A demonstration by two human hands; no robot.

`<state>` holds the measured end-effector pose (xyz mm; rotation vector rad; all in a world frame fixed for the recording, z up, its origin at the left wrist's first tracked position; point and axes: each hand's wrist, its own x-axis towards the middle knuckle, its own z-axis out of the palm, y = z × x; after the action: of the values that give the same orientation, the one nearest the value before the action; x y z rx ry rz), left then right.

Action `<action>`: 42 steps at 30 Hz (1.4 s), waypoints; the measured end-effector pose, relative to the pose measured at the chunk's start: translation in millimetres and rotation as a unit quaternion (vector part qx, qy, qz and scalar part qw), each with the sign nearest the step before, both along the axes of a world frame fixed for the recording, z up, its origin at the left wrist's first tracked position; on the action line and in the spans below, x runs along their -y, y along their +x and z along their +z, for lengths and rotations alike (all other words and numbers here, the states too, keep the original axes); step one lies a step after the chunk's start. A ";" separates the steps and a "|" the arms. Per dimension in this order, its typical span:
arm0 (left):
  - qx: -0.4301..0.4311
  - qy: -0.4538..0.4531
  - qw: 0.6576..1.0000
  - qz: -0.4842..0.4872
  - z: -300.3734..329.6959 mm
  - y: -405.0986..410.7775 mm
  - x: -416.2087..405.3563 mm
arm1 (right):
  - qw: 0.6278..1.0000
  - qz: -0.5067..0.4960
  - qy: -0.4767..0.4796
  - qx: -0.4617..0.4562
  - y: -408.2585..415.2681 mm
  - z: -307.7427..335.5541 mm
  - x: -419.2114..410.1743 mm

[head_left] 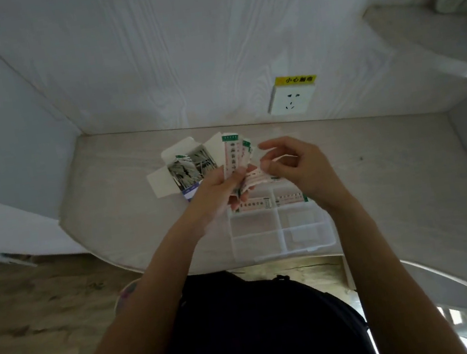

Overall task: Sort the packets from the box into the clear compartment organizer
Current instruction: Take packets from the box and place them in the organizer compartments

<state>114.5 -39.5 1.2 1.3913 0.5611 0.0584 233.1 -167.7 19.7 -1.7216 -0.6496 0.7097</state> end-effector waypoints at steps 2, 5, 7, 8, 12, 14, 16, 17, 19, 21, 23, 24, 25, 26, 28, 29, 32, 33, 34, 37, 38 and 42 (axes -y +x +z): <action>0.002 0.048 0.999 0.008 -8.3 3.2 5.5 | 0.999 -0.007 -0.030 -0.012 -0.1 -4.8 10.1; -0.001 0.166 0.986 0.017 -14.8 4.2 14.3 | 0.995 -0.020 -0.058 -0.074 -4.2 -9.1 17.2; -0.001 0.208 0.978 0.025 -18.8 3.7 21.8 | 0.995 -0.035 -0.049 -0.082 -6.9 -12.8 21.6; 0.001 0.215 0.976 0.029 -20.5 3.1 25.4 | 0.996 -0.042 -0.044 -0.072 -8.1 -15.3 23.9; -0.015 0.206 0.977 0.053 -28.8 -0.5 33.7 | 0.998 -0.049 -0.034 -0.011 -10.4 -22.8 30.1; -0.025 0.200 0.978 0.059 -31.8 -3.3 36.6 | 0.998 -0.052 -0.021 -0.016 -11.3 -25.1 32.9; -0.029 0.171 0.983 0.065 -36.3 -5.5 39.2 | 0.998 -0.060 -0.020 -0.017 -12.5 -27.5 35.4; -0.030 0.151 0.986 0.067 -39.5 -6.6 41.9 | 0.997 -0.066 -0.025 -0.020 -12.9 -29.7 38.4; -0.031 0.119 0.990 0.067 -44.2 -7.9 46.0 | 0.996 -0.081 -0.031 -0.032 -13.1 -33.2 42.7; -0.034 0.101 0.992 0.066 -47.7 -8.2 50.8 | 0.995 -0.086 -0.042 -0.034 -13.7 -36.5 46.7; -0.041 0.098 0.992 0.073 -51.4 -7.1 54.7 | 0.994 -0.087 -0.055 -0.024 -13.9 -39.7 50.4; -0.045 0.102 0.991 0.080 -52.7 -6.5 55.5 | 0.994 -0.089 -0.058 -0.020 -13.6 -41.8 51.8; -0.050 0.106 0.989 0.087 -54.1 -6.3 55.6 | 0.994 -0.093 -0.059 -0.016 -13.0 -43.8 53.3; -0.051 0.110 0.988 0.096 -55.0 -6.5 54.7 | 0.993 -0.099 -0.060 -0.011 -11.8 -45.9 55.0; -0.047 0.109 0.986 0.118 -56.6 -8.4 51.1 | 0.992 -0.110 -0.057 0.005 -8.7 -49.2 58.4; -0.041 0.103 0.985 0.132 -56.9 -10.0 48.3 | 0.992 -0.117 -0.053 0.014 -6.4 -50.0 60.0; -0.035 0.085 0.981 0.171 -57.5 -14.9 38.7 | 0.991 -0.118 -0.056 0.036 2.8 -50.0 61.1; -0.035 0.080 0.980 0.180 -57.9 -16.0 35.9 | 0.990 -0.121 -0.060 0.038 6.9 -50.8 60.9; -0.035 0.077 0.979 0.187 -58.5 -17.1 33.4 | 0.988 -0.131 -0.069 0.044 12.1 -53.9 60.8; -0.031 0.074 0.978 0.193 -59.8 -21.3 29.1 | 0.974 -0.172 -0.126 0.076 26.3 -71.0 60.4; -0.032 0.071 0.978 0.191 -59.9 -22.7 28.8 | 0.969 -0.176 -0.153 0.088 28.8 -77.6 60.8; -0.036 0.058 0.983 0.171 -59.1 -24.6 31.1 | 0.942 -0.161 -0.245 0.162 24.4 -96.6 55.8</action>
<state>89.8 -70.7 -57.9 1.4019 0.8652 0.3218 257.5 -223.5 -76.9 -2.3716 -0.4093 0.3733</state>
